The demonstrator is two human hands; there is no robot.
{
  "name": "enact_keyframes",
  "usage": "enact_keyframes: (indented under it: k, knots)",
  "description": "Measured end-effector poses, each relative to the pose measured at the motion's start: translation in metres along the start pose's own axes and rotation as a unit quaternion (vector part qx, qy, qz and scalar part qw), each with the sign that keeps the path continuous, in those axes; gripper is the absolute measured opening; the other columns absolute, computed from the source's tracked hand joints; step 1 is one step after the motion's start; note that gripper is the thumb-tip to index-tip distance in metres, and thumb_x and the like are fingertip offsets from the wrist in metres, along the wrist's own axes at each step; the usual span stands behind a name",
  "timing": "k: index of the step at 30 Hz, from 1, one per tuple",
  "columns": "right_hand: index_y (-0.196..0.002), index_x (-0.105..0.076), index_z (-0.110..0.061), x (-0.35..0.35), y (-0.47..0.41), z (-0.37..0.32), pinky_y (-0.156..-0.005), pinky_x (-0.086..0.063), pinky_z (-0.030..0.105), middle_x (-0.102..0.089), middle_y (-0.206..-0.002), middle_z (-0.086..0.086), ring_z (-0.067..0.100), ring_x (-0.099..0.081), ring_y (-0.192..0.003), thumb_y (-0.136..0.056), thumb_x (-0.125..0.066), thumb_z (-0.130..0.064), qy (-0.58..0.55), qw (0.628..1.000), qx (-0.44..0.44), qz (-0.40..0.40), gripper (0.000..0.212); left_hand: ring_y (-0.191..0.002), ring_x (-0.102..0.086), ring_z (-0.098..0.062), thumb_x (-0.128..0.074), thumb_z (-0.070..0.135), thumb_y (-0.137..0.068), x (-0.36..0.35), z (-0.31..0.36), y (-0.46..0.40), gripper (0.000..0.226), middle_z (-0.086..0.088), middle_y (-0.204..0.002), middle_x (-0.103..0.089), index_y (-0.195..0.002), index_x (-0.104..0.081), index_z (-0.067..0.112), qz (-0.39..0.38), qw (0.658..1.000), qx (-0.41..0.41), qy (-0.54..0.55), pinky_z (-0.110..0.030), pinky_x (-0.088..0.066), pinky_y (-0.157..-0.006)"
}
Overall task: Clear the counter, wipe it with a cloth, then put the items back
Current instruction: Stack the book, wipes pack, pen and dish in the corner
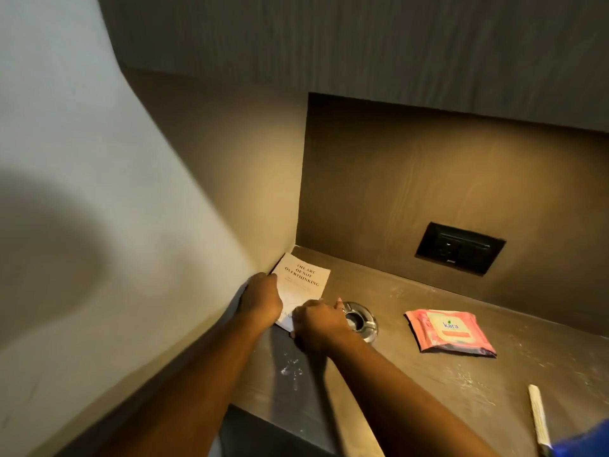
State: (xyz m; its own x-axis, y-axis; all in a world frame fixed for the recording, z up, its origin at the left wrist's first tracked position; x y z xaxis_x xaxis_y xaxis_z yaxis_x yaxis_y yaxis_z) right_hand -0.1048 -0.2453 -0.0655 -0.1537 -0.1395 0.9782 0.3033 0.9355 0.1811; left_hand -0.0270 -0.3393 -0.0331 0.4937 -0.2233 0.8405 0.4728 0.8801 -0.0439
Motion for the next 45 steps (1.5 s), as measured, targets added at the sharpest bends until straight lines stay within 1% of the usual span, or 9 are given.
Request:
enact_keyframes:
  k: [3, 9, 17, 21, 26, 30, 38, 42, 45]
  knots:
    - [-0.103, -0.063, -0.026, -0.002, -0.018, 0.003, -0.107, 0.001, 0.073, -0.065, -0.111, 0.005, 0.027, -0.053, -0.115, -0.088, -0.052, -0.040, 0.040, 0.999, -0.004, 0.005, 0.024, -0.117, -0.051, -0.029, -0.060, 0.022, -0.087, -0.014, 0.014, 0.001, 0.036, -0.010, -0.129, -0.056, -0.121, -0.060, 0.010, -0.012, 0.984, -0.096, -0.150, -0.034, -0.045, -0.097]
    - [-0.122, -0.057, -0.019, -0.004, -0.042, 0.022, -0.113, -0.006, 0.065, -0.060, -0.119, 0.008, 0.028, -0.057, -0.115, -0.091, -0.050, -0.039, 0.008, 0.999, -0.042, -0.007, 0.038, -0.104, -0.063, -0.030, -0.051, 0.011, -0.094, -0.048, 0.007, -0.003, 0.028, -0.014, -0.120, -0.064, -0.121, -0.060, 0.009, -0.154, 0.943, -0.135, -0.261, -0.037, -0.052, -0.093]
    - [-0.137, -0.046, -0.024, 0.019, -0.028, 0.057, -0.116, -0.007, 0.059, -0.030, -0.156, 0.007, 0.034, -0.013, -0.148, -0.092, -0.050, -0.038, -0.114, 0.990, -0.077, 0.038, 0.047, -0.104, -0.064, -0.027, -0.055, 0.018, -0.094, -0.056, 0.017, -0.029, 0.030, -0.012, -0.120, -0.064, -0.122, -0.059, 0.009, -0.163, 0.938, -0.139, -0.273, -0.032, -0.051, -0.092]
    - [-0.132, -0.052, -0.017, 0.049, 0.023, 0.140, -0.102, -0.045, 0.043, -0.053, -0.137, 0.009, 0.028, -0.051, -0.124, -0.094, -0.055, -0.033, -0.230, 0.932, -0.228, 0.166, 0.041, -0.111, -0.061, -0.027, -0.055, 0.016, -0.091, -0.057, 0.031, -0.032, 0.038, -0.009, -0.127, -0.060, -0.129, -0.054, 0.011, -0.178, 0.926, -0.140, -0.301, -0.034, -0.049, -0.091]
    - [-0.122, -0.059, -0.010, 0.037, 0.110, 0.228, -0.089, -0.048, 0.043, -0.060, -0.125, 0.016, 0.036, -0.058, -0.110, -0.092, -0.059, -0.037, -0.259, 0.822, -0.457, 0.221, 0.040, -0.101, -0.063, -0.030, -0.056, 0.014, -0.089, -0.064, 0.084, -0.019, 0.021, -0.012, -0.113, -0.066, -0.107, -0.064, 0.011, -0.147, 0.952, -0.181, -0.198, -0.034, -0.050, -0.079]
    - [-0.127, -0.052, -0.013, 0.016, 0.174, 0.258, -0.091, -0.046, 0.046, -0.048, -0.132, 0.018, 0.041, -0.055, -0.112, -0.088, -0.063, -0.035, -0.322, 0.693, -0.567, 0.306, 0.047, -0.105, -0.062, -0.034, -0.054, 0.019, -0.090, -0.090, 0.154, 0.000, 0.023, -0.015, -0.115, -0.066, -0.108, -0.067, 0.013, -0.180, 0.961, -0.206, -0.030, -0.038, -0.052, -0.089]
    - [-0.109, -0.070, -0.010, -0.022, 0.205, 0.282, -0.078, -0.056, 0.039, -0.071, -0.105, 0.017, 0.037, -0.068, -0.091, -0.085, -0.063, -0.028, -0.404, 0.651, -0.585, 0.265, 0.031, -0.115, -0.058, -0.033, -0.057, 0.009, -0.086, -0.168, 0.256, 0.035, 0.033, -0.015, -0.126, -0.062, -0.118, -0.063, 0.009, -0.260, 0.932, -0.251, -0.006, -0.038, -0.048, -0.097]
    - [-0.106, -0.069, -0.016, -0.044, 0.194, 0.277, -0.080, -0.059, 0.043, -0.073, -0.102, 0.011, 0.032, -0.070, -0.086, -0.081, -0.067, -0.033, -0.475, 0.620, -0.571, 0.254, 0.030, -0.101, -0.064, -0.029, -0.059, 0.011, -0.088, -0.198, 0.257, 0.051, 0.017, -0.013, -0.113, -0.068, -0.103, -0.065, 0.007, -0.311, 0.924, -0.224, -0.003, -0.035, -0.053, -0.080]
    - [-0.100, -0.068, -0.018, -0.051, 0.184, 0.270, -0.058, -0.056, 0.034, -0.071, -0.088, 0.005, 0.026, -0.069, -0.073, -0.080, -0.070, -0.028, -0.519, 0.596, -0.560, 0.249, 0.023, -0.098, -0.065, -0.029, -0.057, 0.008, -0.088, -0.203, 0.252, 0.050, 0.017, -0.015, -0.108, -0.069, -0.101, -0.066, 0.003, -0.312, 0.932, -0.186, 0.012, -0.035, -0.050, -0.074]
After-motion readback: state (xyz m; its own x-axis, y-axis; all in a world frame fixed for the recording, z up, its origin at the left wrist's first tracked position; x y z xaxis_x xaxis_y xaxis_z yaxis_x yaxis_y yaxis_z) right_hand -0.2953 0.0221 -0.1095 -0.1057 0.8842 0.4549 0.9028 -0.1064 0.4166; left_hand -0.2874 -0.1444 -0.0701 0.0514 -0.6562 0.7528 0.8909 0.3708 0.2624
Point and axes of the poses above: each hand's wrist, its own y-axis away from the middle knuckle, its own x-axis out of the back of the hand, z = x × y, the point moved 10 cm from there along -y, towards the middle knuckle
